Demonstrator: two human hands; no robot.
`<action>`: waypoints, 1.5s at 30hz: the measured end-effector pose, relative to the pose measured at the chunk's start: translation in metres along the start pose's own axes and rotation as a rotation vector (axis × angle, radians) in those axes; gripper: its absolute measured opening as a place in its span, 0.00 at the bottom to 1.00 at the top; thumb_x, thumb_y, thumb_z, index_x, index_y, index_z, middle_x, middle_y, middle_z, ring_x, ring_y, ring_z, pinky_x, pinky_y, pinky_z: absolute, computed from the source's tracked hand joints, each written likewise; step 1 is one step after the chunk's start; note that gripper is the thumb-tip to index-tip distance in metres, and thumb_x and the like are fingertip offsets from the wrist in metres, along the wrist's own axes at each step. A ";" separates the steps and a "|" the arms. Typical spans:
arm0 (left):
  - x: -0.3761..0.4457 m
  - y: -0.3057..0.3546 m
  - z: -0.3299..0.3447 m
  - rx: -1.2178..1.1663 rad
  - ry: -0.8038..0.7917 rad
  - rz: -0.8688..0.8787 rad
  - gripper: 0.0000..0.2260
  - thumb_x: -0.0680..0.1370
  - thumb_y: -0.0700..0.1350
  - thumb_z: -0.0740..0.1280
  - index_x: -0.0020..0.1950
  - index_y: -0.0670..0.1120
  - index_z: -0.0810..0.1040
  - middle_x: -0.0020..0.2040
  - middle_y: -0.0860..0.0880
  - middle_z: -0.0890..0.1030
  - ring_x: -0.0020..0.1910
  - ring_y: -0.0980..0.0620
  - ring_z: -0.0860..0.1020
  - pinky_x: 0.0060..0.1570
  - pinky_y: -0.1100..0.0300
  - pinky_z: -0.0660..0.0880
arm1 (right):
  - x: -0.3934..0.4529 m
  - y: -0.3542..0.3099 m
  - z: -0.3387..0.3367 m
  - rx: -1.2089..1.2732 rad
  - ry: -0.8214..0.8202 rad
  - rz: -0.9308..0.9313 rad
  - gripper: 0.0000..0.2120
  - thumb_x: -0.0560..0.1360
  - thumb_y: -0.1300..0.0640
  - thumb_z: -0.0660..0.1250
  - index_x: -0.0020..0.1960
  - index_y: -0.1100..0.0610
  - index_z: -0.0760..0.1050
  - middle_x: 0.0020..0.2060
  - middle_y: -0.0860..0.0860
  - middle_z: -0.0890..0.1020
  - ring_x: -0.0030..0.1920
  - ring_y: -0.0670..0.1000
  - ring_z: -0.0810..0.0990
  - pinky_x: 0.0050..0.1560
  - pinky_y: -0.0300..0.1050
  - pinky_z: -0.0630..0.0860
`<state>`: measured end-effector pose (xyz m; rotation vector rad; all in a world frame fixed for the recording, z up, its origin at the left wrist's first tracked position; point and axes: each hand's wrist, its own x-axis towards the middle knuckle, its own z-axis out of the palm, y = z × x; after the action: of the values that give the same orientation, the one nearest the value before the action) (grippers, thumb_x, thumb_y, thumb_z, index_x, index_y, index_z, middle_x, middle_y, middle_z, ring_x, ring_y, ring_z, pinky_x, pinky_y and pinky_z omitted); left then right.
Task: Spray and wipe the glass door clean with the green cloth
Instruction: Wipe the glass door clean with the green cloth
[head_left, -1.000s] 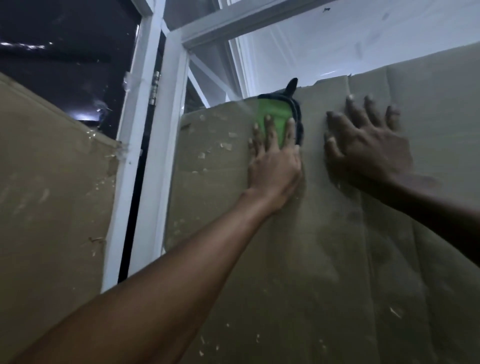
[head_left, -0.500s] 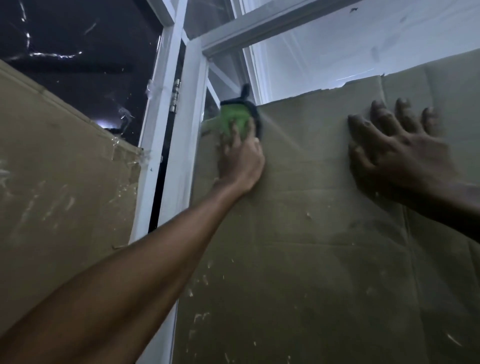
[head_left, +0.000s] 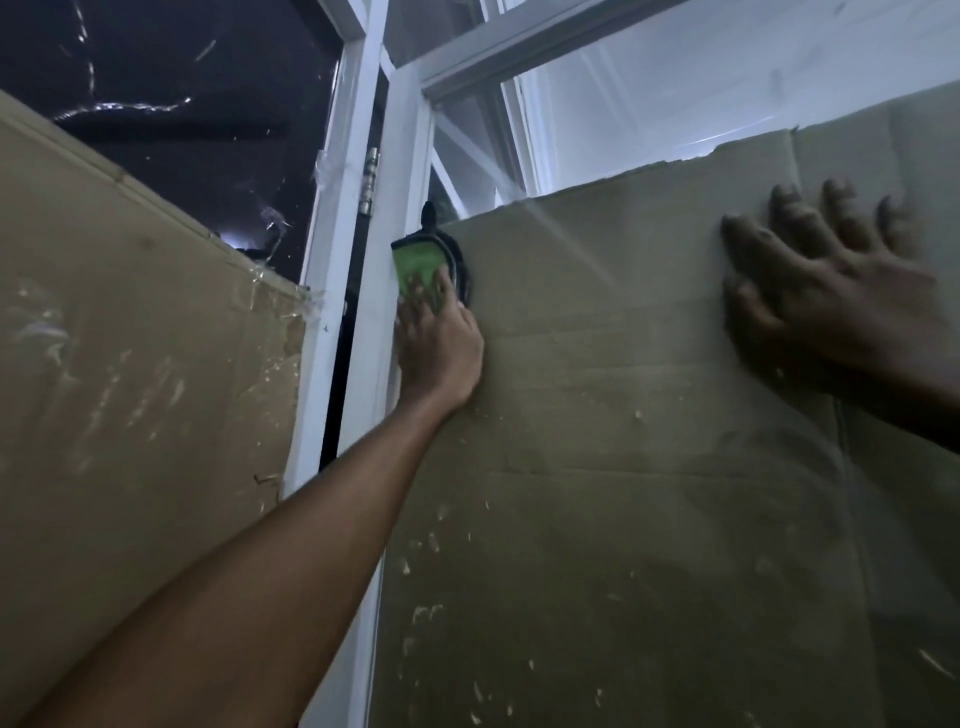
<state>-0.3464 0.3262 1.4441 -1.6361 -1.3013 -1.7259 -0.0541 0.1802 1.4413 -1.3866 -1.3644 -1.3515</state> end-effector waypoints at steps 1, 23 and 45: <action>-0.010 -0.008 0.003 0.000 0.006 -0.001 0.25 0.85 0.48 0.48 0.82 0.47 0.47 0.81 0.38 0.50 0.80 0.38 0.51 0.78 0.45 0.52 | 0.003 -0.006 0.001 -0.016 0.000 -0.012 0.34 0.78 0.36 0.44 0.81 0.45 0.56 0.81 0.58 0.57 0.80 0.66 0.52 0.79 0.67 0.47; -0.074 0.039 0.004 -0.102 -0.135 0.008 0.26 0.85 0.50 0.49 0.81 0.56 0.42 0.82 0.46 0.43 0.80 0.37 0.45 0.78 0.39 0.47 | 0.003 -0.003 -0.001 -0.077 -0.101 0.029 0.40 0.74 0.32 0.41 0.83 0.46 0.46 0.83 0.56 0.46 0.82 0.63 0.41 0.79 0.66 0.37; -0.151 0.111 0.020 -0.048 -0.105 0.505 0.26 0.83 0.53 0.49 0.81 0.57 0.51 0.82 0.49 0.48 0.79 0.35 0.54 0.77 0.40 0.56 | -0.004 0.005 -0.021 0.169 -0.030 -0.004 0.33 0.78 0.43 0.49 0.82 0.48 0.56 0.80 0.55 0.62 0.81 0.60 0.55 0.80 0.59 0.52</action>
<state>-0.2122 0.2476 1.3371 -1.9010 -0.7936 -1.3858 -0.0518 0.1582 1.4415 -1.2957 -1.4660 -1.1924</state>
